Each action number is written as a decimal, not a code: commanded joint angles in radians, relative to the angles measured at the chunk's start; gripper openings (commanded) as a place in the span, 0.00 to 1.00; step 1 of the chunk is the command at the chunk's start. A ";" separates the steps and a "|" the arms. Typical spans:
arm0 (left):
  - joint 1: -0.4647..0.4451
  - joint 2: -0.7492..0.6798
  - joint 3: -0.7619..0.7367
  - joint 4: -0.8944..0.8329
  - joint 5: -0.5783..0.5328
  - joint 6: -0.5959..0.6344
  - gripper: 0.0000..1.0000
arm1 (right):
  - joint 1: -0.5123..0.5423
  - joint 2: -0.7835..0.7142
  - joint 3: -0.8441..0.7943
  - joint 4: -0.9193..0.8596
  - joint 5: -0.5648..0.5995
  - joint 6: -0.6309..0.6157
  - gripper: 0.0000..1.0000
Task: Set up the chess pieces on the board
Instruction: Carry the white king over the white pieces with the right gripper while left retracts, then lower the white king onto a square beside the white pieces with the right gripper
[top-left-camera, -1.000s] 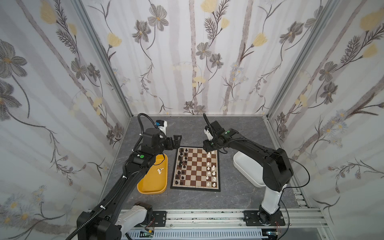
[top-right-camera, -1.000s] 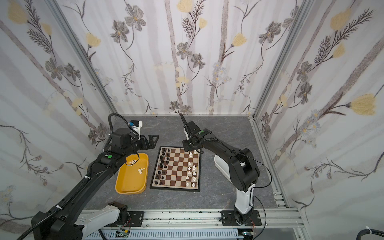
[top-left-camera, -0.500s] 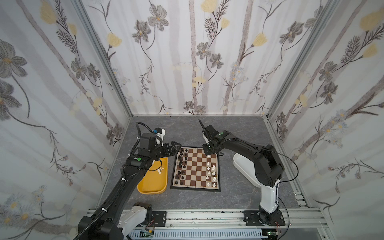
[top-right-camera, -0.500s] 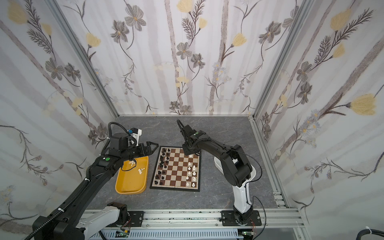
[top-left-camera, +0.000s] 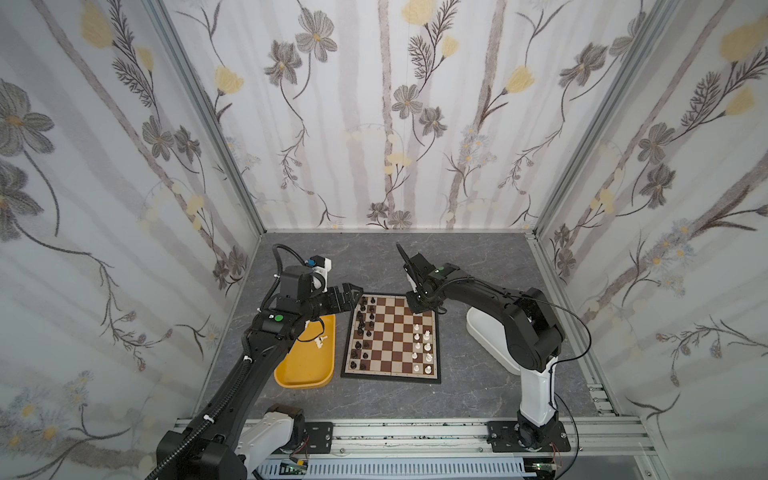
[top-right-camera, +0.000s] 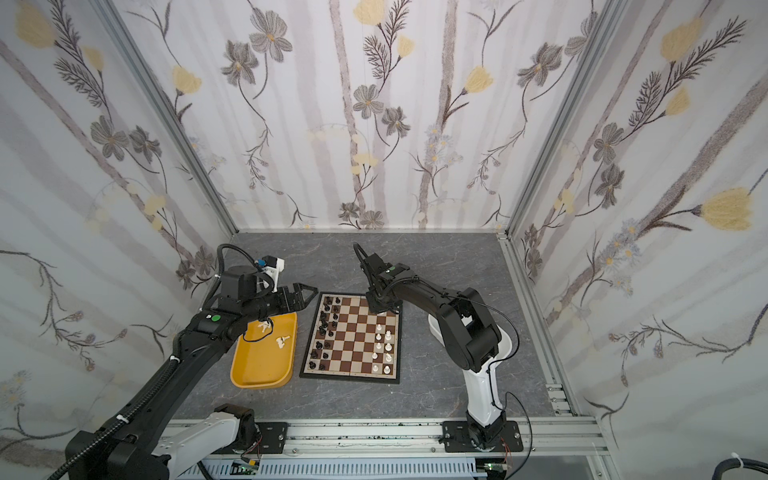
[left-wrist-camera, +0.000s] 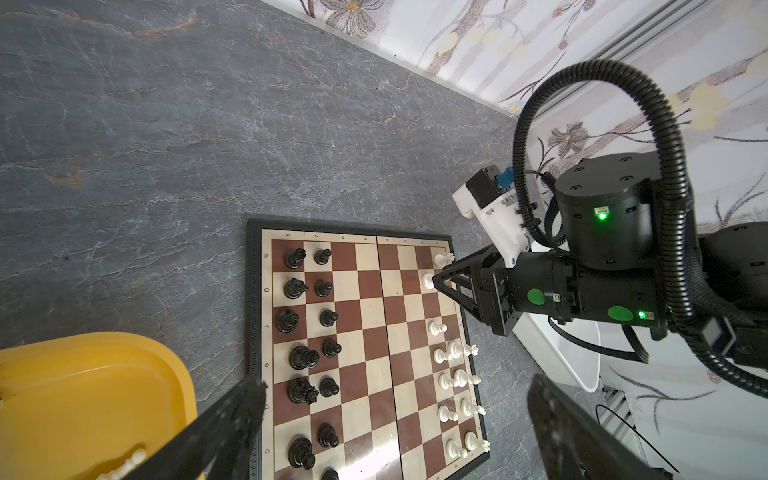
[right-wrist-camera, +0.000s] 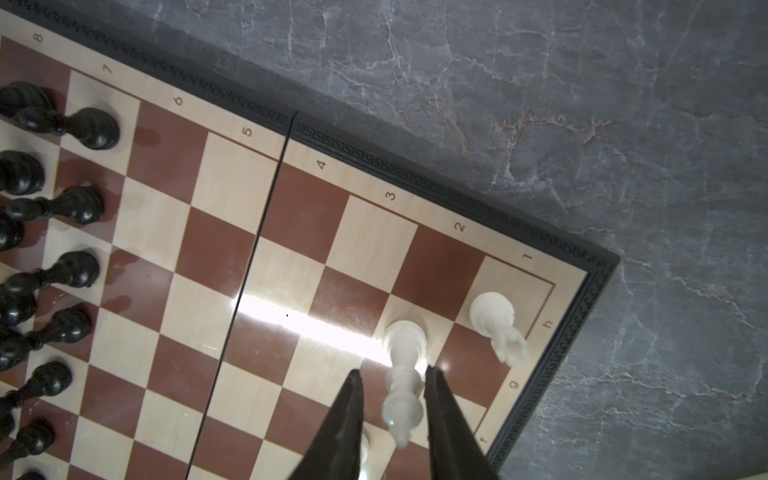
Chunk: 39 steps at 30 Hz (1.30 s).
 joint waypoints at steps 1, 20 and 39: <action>0.000 0.000 0.007 0.024 -0.006 -0.006 1.00 | -0.004 0.003 -0.001 0.008 0.017 0.007 0.23; 0.002 0.030 0.003 0.024 -0.022 -0.006 1.00 | -0.004 -0.155 -0.060 0.033 -0.014 0.001 0.04; 0.002 0.077 -0.012 0.084 0.029 -0.017 1.00 | 0.016 -0.268 -0.336 0.147 -0.077 0.060 0.03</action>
